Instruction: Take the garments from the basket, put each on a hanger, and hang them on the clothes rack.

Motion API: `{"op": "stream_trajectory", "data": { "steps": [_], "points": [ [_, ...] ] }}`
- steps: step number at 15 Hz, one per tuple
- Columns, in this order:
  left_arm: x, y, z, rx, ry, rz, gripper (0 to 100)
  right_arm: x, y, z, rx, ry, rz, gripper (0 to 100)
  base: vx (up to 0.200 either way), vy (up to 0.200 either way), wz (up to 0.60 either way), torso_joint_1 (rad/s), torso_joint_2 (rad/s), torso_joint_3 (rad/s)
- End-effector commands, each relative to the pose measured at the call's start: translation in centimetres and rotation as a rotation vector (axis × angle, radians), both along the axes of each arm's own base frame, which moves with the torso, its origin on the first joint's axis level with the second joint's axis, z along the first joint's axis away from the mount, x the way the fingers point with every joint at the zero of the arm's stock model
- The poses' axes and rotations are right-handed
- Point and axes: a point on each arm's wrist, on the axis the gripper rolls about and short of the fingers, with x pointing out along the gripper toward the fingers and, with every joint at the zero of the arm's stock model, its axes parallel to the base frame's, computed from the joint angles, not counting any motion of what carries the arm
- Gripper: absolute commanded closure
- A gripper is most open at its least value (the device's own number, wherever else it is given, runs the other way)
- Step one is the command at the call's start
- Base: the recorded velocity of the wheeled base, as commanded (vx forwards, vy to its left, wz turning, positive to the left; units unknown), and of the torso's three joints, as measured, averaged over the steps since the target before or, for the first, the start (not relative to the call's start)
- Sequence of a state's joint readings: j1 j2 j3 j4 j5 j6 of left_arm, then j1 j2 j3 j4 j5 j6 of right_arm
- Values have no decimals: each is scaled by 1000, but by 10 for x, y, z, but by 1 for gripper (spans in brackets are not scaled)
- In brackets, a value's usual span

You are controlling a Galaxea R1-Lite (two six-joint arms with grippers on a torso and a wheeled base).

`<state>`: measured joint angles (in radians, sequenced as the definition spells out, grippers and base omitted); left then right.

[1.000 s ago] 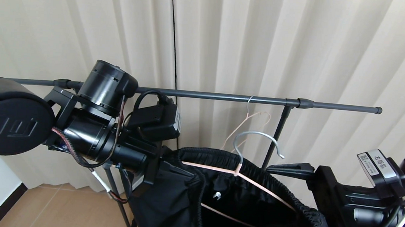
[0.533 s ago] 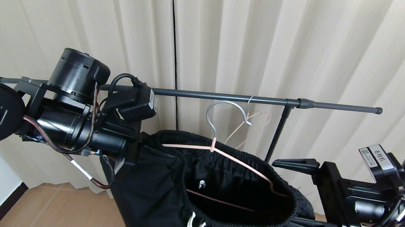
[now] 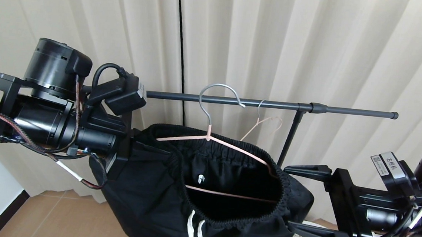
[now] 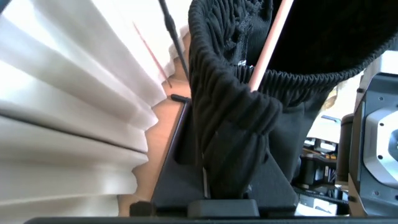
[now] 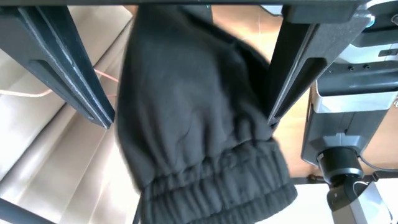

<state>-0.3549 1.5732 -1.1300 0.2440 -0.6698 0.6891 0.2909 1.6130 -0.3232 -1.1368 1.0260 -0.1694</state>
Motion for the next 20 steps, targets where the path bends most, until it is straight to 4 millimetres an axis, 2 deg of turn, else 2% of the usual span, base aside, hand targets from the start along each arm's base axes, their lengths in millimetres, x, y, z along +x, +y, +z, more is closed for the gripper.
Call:
{"op": "stream_trajectory", "data": {
  "steps": [1,3,6,10,14,20],
  "points": [
    [-3,3,2,-3,-9,8,100,4,-5,3,6,-12,-26,0,0,0,0,0,0,0],
    [-2,5,2,9,-12,30,100,6,-12,6,9,-21,-53,0,0,0,0,0,0,0],
    [0,8,3,-1,-30,45,100,9,-11,-1,0,7,-56,0,0,0,0,0,0,0],
    [-6,16,12,-33,-23,91,100,23,-8,-23,-35,58,-55,0,0,0,0,0,0,0],
    [-13,26,14,-41,-23,129,100,33,-8,-37,-49,101,-68,0,0,0,0,0,0,0],
    [-23,29,22,-70,-24,146,100,52,-6,-68,-93,149,-70,0,0,0,0,0,0,0]
  ]
}}
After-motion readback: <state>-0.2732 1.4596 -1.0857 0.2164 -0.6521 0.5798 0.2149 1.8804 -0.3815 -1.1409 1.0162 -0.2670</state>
